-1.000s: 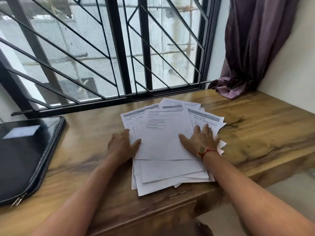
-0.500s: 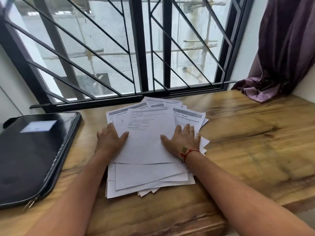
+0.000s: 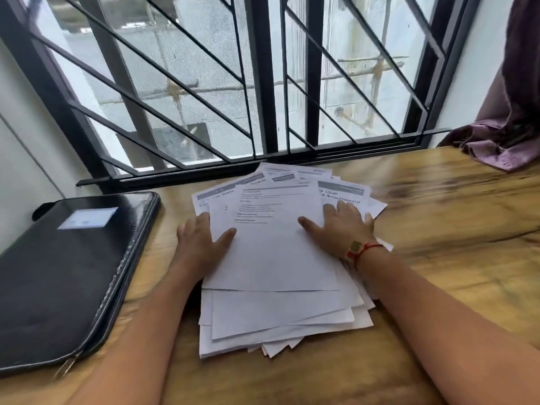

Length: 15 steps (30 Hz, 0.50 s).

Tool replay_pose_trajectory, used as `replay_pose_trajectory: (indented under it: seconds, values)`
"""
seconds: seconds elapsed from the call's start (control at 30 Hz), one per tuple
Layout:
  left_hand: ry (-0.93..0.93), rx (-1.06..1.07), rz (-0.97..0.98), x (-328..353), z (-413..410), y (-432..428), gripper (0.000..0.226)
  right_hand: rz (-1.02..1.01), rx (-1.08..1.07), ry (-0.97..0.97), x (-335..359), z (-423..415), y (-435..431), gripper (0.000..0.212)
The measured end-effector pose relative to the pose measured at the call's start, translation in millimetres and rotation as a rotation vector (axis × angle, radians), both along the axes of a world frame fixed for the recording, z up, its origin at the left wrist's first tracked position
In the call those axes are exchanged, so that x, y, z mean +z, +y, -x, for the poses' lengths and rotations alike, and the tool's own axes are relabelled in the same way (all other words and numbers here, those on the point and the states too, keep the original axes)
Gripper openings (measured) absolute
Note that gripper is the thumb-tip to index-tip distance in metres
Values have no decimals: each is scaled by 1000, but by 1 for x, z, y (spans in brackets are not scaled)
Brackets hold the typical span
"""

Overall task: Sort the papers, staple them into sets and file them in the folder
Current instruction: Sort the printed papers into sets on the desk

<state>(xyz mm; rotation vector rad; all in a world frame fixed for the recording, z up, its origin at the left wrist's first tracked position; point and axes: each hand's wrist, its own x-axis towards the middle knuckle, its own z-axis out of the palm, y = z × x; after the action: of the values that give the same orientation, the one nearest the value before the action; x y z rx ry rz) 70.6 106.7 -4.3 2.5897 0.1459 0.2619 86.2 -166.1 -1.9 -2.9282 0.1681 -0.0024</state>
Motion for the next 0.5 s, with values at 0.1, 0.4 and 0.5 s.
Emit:
replay_pose_trajectory:
  seconds: [0.1,0.4,0.5]
  values:
    - [-32,-16,33,-1,-1,0,68,9,33,-2,-1,-4,-10,82]
    - [-285,-93,165,6,6,-5,64,-30,136,-105,9,-5,-13,73]
    - [-281,-45,279,6,4,-1,60,-118,177,-173,10,-2,-9,64]
